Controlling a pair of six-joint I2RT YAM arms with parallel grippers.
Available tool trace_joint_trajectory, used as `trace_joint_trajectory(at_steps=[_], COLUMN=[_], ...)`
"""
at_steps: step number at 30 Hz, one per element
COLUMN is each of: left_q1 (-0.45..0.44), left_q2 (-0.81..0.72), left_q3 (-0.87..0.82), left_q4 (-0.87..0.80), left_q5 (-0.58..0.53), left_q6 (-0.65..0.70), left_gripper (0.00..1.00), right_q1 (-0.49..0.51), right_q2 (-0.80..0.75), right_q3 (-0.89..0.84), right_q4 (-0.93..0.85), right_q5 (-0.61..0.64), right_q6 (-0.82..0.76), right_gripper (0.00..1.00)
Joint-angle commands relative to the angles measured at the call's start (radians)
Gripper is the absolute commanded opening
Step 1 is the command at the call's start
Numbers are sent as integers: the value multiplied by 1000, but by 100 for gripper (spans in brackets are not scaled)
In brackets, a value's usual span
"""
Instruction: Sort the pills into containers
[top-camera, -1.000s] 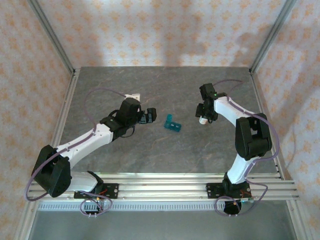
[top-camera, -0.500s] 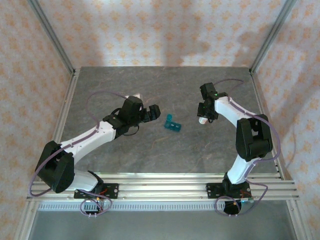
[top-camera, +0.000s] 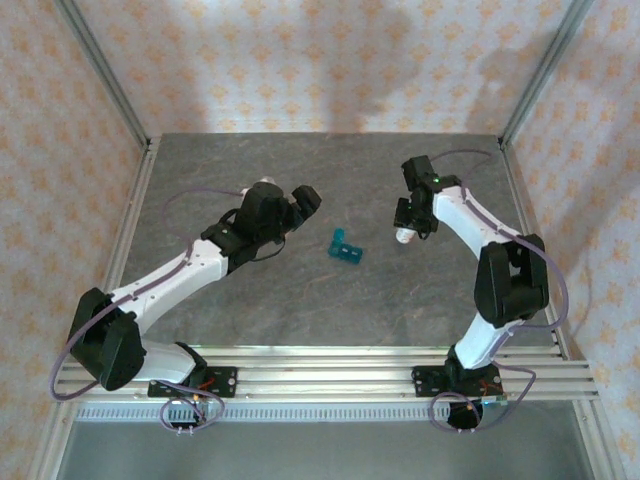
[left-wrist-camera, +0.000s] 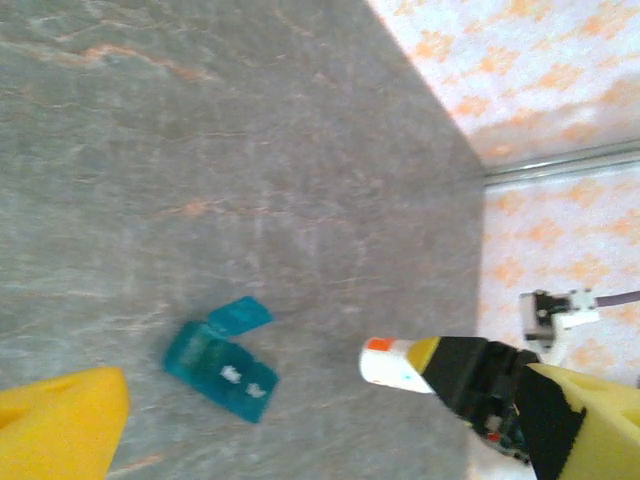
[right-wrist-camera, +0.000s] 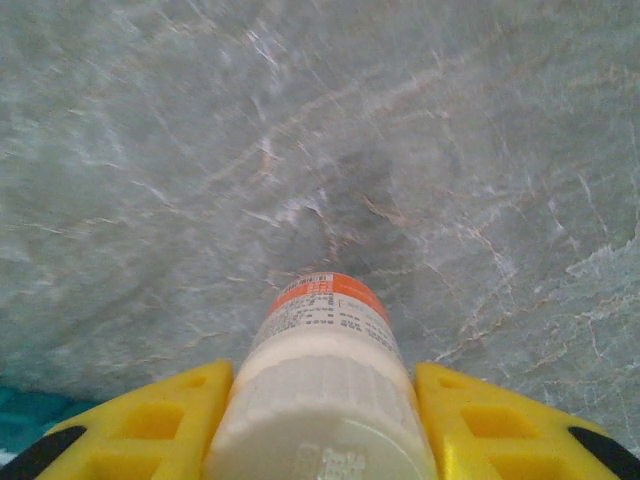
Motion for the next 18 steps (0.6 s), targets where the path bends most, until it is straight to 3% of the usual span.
trace_joint_trajectory(at_steps=[1, 8, 18], left_q1=[-28, -49, -48], left_q2=[-15, -27, -82], left_q3=[104, 245, 276], left_q4=[-86, -197, -216], left_q5=[-55, -77, -161], left_q6=[-153, -273, -297], left_gripper=[100, 100, 100], right_q1=[26, 76, 100], right_q2=[-29, 20, 65], right_q3=[75, 189, 292], right_q4=[-60, -99, -122], right_q5=[-18, -30, -77], right_q6=[18, 28, 28], right_gripper=[29, 29, 29])
